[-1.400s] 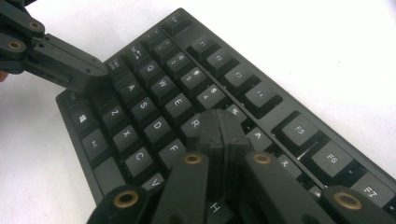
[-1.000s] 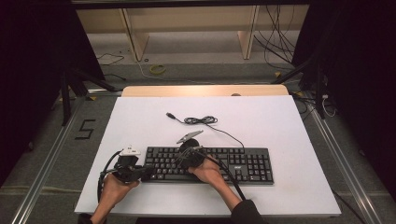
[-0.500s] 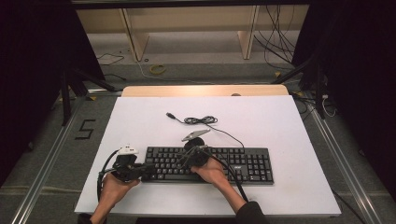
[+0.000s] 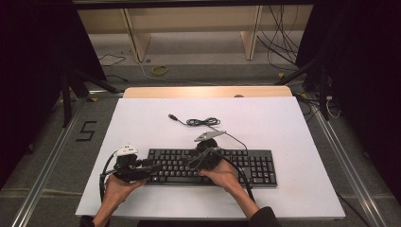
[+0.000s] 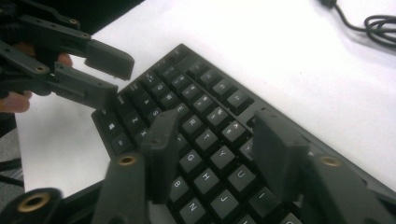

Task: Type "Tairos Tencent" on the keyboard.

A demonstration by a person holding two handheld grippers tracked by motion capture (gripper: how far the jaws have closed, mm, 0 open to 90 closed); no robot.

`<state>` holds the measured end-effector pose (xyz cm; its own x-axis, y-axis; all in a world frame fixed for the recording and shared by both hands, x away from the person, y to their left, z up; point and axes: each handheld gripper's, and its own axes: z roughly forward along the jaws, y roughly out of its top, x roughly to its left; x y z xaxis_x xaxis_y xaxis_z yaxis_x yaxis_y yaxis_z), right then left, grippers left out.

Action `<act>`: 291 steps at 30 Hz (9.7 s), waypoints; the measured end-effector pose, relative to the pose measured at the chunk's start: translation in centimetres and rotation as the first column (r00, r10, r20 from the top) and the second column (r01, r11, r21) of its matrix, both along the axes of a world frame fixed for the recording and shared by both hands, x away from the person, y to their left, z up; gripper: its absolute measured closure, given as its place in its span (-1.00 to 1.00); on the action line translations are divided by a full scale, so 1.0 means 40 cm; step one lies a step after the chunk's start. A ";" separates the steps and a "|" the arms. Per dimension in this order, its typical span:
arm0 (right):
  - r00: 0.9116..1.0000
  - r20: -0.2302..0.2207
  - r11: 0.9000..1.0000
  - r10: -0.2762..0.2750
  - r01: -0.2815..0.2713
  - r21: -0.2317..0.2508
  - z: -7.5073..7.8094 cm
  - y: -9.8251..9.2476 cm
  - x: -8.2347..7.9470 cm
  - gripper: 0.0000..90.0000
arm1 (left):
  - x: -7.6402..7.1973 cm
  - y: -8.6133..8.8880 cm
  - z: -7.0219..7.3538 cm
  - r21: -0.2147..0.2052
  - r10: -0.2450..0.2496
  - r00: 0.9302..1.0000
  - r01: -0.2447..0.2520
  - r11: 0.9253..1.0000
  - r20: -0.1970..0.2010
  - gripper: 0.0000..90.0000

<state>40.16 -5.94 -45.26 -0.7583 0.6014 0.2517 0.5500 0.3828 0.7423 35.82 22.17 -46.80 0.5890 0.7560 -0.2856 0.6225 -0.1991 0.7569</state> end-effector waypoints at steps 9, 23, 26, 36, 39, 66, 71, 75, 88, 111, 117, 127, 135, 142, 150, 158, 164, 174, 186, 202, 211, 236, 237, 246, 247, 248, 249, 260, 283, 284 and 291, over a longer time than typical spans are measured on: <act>1.000 0.026 0.999 -0.012 0.011 0.031 0.016 -0.035 -0.013 -0.10 | 0.005 -0.002 -0.005 -0.040 -0.008 1.000 0.008 0.999 0.006 -0.22; 0.998 0.032 0.999 -0.046 0.045 0.028 0.019 -0.078 -0.010 -0.16 | 0.011 -0.004 -0.009 -0.020 -0.011 1.000 0.011 1.000 0.009 -0.08; 0.998 0.028 0.999 -0.049 0.048 0.026 0.017 -0.084 -0.011 -0.16 | 0.013 -0.004 -0.009 -0.006 0.001 1.000 -0.001 1.000 -0.004 0.06; 0.998 0.034 0.998 -0.057 0.056 0.021 0.019 -0.103 -0.014 -0.18 | 0.019 -0.025 -0.011 0.082 -0.008 0.999 0.011 0.997 -0.032 0.65; 0.998 0.033 0.998 -0.060 0.060 0.018 0.020 -0.109 -0.015 -0.19 | 0.019 -0.030 -0.011 0.089 -0.005 0.999 0.008 0.996 -0.036 0.78; 0.997 0.034 0.998 -0.067 0.067 0.009 0.015 -0.122 -0.021 -0.20 | 0.034 -0.041 -0.029 0.143 -0.005 0.997 0.017 0.990 -0.079 0.98; 0.997 0.034 0.998 -0.066 0.065 0.010 0.015 -0.122 -0.021 -0.20 | 0.034 -0.042 -0.028 0.146 -0.005 0.997 0.016 0.989 -0.079 0.98; 0.997 0.035 0.998 -0.067 0.066 0.013 0.017 -0.121 -0.022 -0.20 | 0.031 -0.043 -0.021 0.128 -0.007 0.998 0.015 0.992 -0.065 0.98; 0.997 0.045 0.998 -0.066 0.066 0.020 0.025 -0.118 -0.019 -0.18 | 0.024 -0.041 0.001 0.032 -0.034 0.999 0.035 0.999 -0.013 0.40; 0.999 0.043 0.999 -0.034 0.034 -0.003 0.019 -0.093 -0.010 0.17 | 0.019 -0.044 0.013 -0.053 -0.010 1.000 0.011 0.999 0.021 -0.21; 0.999 0.035 0.999 -0.032 0.033 -0.024 0.014 -0.085 -0.008 0.45 | 0.016 -0.042 0.017 -0.061 -0.012 0.999 0.014 0.998 0.032 -0.23; 0.999 0.026 0.998 -0.021 0.023 -0.060 -0.003 -0.068 -0.004 0.85 | 0.006 -0.042 0.022 -0.095 -0.029 0.998 0.035 0.995 0.057 -0.27; 1.000 0.012 0.996 -0.005 0.006 -0.085 -0.018 -0.054 -0.002 1.00 | -0.006 -0.044 0.027 -0.105 -0.045 0.996 0.053 0.993 0.071 -0.27; 1.000 0.000 0.994 -0.002 0.002 -0.113 -0.030 -0.045 -0.002 1.00 | -0.018 -0.049 0.028 -0.109 -0.053 0.996 0.061 0.992 0.073 -0.27; 1.000 -0.006 0.991 -0.006 0.006 -0.131 -0.038 -0.043 0.002 1.00 | -0.018 -0.048 0.025 -0.106 -0.056 0.996 0.063 0.992 0.072 -0.28; 1.000 -0.011 0.990 -0.011 0.009 -0.140 -0.044 -0.041 0.004 1.00 | -0.019 -0.048 0.025 -0.111 -0.057 0.996 0.065 0.992 0.071 -0.29; 1.000 -0.015 0.989 -0.007 0.004 -0.149 -0.051 -0.039 0.004 1.00 | -0.020 -0.048 0.026 -0.112 -0.057 0.996 0.065 0.992 0.071 -0.29; 1.000 -0.015 0.989 -0.015 0.013 -0.150 -0.054 -0.041 0.005 1.00 | -0.018 -0.048 0.024 -0.109 -0.058 0.996 0.065 0.992 0.070 -0.29; 0.999 0.014 0.998 -0.043 0.044 -0.045 -0.011 -0.077 0.000 0.96 | -0.014 -0.046 0.023 -0.103 -0.054 0.996 0.061 0.993 0.069 -0.28; 0.999 0.020 0.999 -0.036 0.036 -0.001 0.009 -0.091 -0.012 0.25 | -0.005 -0.046 0.019 -0.094 -0.050 0.996 0.056 0.994 0.067 -0.28; 0.999 0.024 1.000 -0.028 0.028 0.014 0.020 -0.099 -0.024 0.09 | 0.002 -0.051 0.016 -0.084 -0.054 0.996 0.059 0.995 0.067 -0.25; 0.998 0.043 0.998 -0.036 0.033 0.061 0.028 -0.135 -0.053 -0.07 | 0.039 -0.079 0.027 0.001 -0.093 0.995 0.093 0.996 0.019 0.61; 0.998 0.045 0.998 -0.036 0.034 0.062 0.027 -0.135 -0.054 -0.07 | 0.042 -0.082 0.026 0.010 -0.097 0.995 0.096 0.995 0.017 0.65; 0.998 0.045 0.998 -0.035 0.032 0.062 0.023 -0.138 -0.061 -0.09 | 0.059 -0.106 0.017 0.069 -0.120 0.993 0.119 0.990 -0.002 0.94; 0.998 0.045 0.997 -0.035 0.032 0.063 0.023 -0.139 -0.062 -0.10 | 0.061 -0.108 0.017 0.073 -0.118 0.993 0.118 0.990 -0.004 0.96; 0.998 0.045 0.997 -0.035 0.033 0.063 0.024 -0.140 -0.062 -0.11 | 0.063 -0.110 0.016 0.074 -0.118 0.993 0.118 0.990 -0.004 0.97; 0.998 0.045 0.997 -0.036 0.033 0.064 0.024 -0.140 -0.062 -0.13 | 0.066 -0.112 0.015 0.076 -0.120 0.993 0.120 0.990 -0.006 0.97; 0.998 0.044 0.998 -0.036 0.034 0.062 0.022 -0.145 -0.067 -0.15 | 0.087 -0.139 0.002 0.113 -0.132 0.991 0.135 0.984 -0.034 0.98; 0.998 0.043 0.998 -0.039 0.037 0.057 0.018 -0.149 -0.069 -0.17 | 0.099 -0.159 -0.023 0.154 -0.128 0.990 0.136 0.979 -0.059 0.98; 0.998 0.043 0.998 -0.040 0.037 0.056 0.018 -0.149 -0.069 -0.17 | 0.098 -0.160 -0.022 0.164 -0.130 0.990 0.137 0.977 -0.056 0.98; 0.998 0.046 0.998 -0.042 0.039 0.057 0.019 -0.150 -0.069 -0.17 | 0.098 -0.158 -0.019 0.154 -0.123 0.991 0.130 0.980 -0.054 0.98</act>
<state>37.40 -11.95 -44.51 -0.7455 0.6177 0.2502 0.5278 0.3181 0.7875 39.74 15.85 -47.58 0.6721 0.7136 -0.1977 0.6170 -0.3922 0.6823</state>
